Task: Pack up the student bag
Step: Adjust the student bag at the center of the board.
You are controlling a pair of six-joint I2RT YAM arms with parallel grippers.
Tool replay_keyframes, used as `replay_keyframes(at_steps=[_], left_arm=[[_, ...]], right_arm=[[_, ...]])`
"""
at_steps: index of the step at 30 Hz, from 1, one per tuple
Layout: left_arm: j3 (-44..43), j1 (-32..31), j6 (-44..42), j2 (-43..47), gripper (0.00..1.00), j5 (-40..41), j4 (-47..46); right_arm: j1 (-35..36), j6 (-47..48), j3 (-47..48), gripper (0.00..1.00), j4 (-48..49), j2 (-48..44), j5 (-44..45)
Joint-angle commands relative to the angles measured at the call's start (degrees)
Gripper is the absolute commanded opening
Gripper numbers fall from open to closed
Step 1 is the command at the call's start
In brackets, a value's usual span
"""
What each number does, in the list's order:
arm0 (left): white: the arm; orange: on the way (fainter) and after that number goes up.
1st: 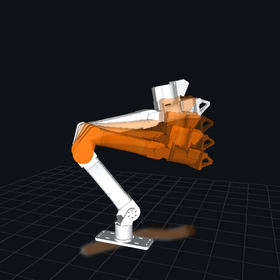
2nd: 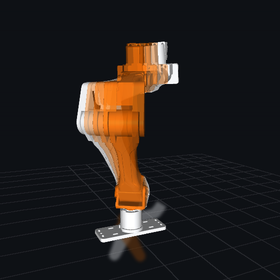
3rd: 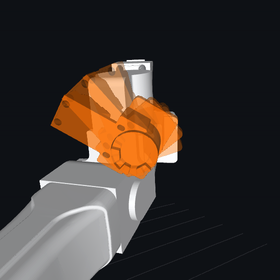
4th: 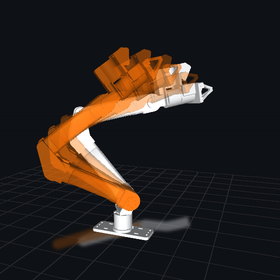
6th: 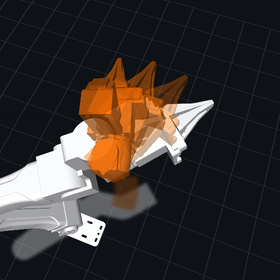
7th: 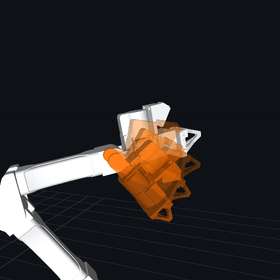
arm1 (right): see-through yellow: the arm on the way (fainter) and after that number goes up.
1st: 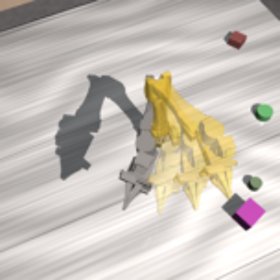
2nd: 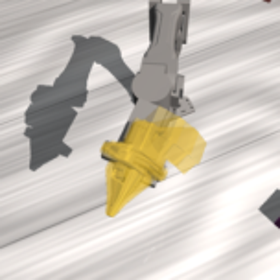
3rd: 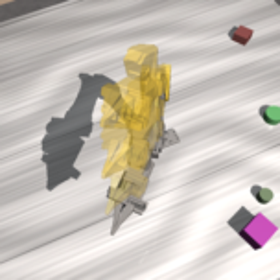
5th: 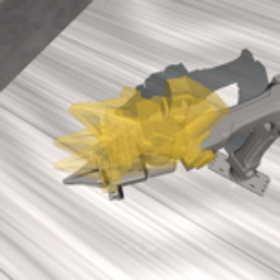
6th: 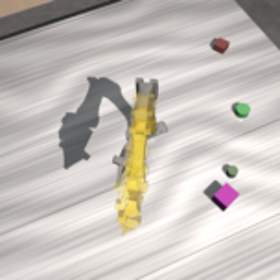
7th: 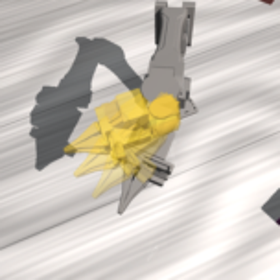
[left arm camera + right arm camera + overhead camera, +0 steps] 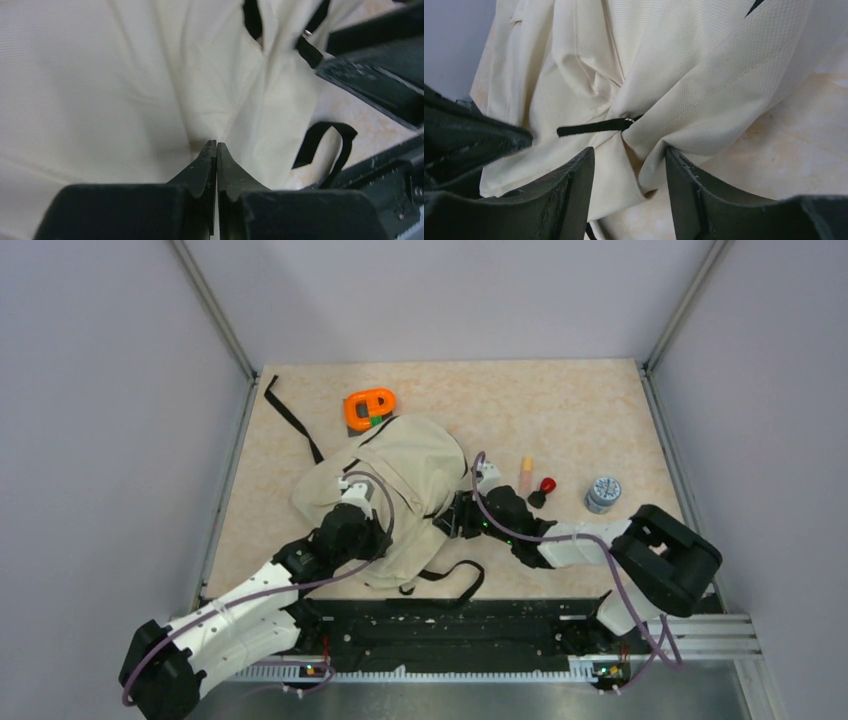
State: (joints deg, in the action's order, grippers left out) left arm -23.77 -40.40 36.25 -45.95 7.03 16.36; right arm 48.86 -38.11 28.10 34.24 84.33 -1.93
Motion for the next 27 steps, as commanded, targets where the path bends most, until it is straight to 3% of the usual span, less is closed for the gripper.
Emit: replay_keyframes(at_steps=[1, 5, 8, 13, 16, 22, 25, 27], left_arm=[[1.12, -0.48, -0.69, -0.4, 0.0, -11.74, -8.82], [3.08, -1.51, 0.4, -0.12, 0.0, -15.44, -15.53], [2.5, -2.41, 0.53, -2.76, 0.0, -15.6, -18.63], [-2.93, -3.19, -2.46, -6.49, 0.0, -14.28, -14.79], [-5.98, -3.19, -4.01, -5.34, 0.17, -10.18, -10.03], [-8.29, -2.96, -4.04, -2.42, 0.61, 2.44, -5.07], [-9.64, -1.48, -5.19, -2.17, 0.77, 5.14, -3.52], [-10.05, 1.5, -6.51, -2.32, 0.83, 4.87, -4.22]], right_arm=[[0.22, 4.36, 8.03, 0.44, 0.1, 4.12, -2.66], [-3.25, 7.73, 12.22, 0.15, -3.22, 5.43, -4.55], [-6.43, 10.26, 14.58, 0.02, -4.33, 7.04, -5.81], [-10.86, 14.04, 20.51, 0.0, -8.18, 12.11, -5.99], [-12.52, 17.12, 24.18, 0.0, -9.49, 14.71, -4.29], [-16.96, 22.13, 36.27, 0.0, -14.55, 22.73, -4.56], [-17.51, 24.8, 40.49, 0.0, -16.81, 24.69, -3.96], [-17.66, 25.57, 42.31, 0.0, -18.8, 24.72, -3.87]])
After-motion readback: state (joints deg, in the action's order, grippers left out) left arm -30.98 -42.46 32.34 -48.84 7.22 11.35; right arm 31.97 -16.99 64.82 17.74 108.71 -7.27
